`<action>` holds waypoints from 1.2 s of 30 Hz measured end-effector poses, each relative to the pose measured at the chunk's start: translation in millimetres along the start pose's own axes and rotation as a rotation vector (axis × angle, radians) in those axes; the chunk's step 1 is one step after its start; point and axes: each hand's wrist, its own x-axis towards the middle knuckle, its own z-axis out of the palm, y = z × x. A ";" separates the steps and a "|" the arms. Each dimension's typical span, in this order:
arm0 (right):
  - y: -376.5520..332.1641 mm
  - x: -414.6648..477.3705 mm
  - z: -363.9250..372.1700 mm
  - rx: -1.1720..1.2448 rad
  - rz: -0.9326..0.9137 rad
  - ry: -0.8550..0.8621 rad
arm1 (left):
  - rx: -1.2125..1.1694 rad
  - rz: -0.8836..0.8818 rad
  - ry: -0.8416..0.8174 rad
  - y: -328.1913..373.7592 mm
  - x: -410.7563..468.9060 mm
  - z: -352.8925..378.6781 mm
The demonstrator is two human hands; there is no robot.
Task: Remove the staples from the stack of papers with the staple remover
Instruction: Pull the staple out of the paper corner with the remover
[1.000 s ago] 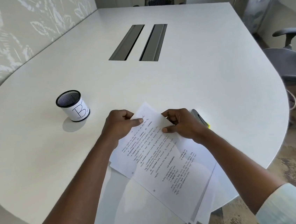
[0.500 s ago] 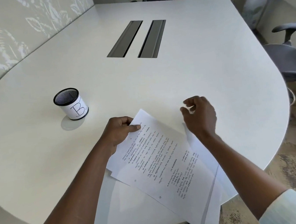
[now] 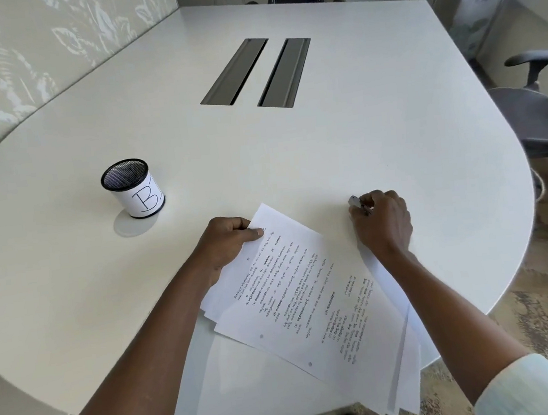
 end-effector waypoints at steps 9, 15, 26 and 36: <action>-31.0 -17.5 -8.6 0.676 -0.078 -0.201 | 0.006 0.006 0.011 -4.2 -0.1 1.3; -51.0 -44.9 -6.0 1.013 -0.088 -0.521 | -0.026 0.029 0.009 -7.9 -0.2 4.5; -52.4 -51.4 18.6 0.776 -0.267 -0.491 | -0.027 0.040 0.017 -7.2 -3.1 6.5; -42.0 -59.8 39.3 0.601 -0.443 -0.380 | 0.020 0.098 -0.053 -10.0 -9.6 3.7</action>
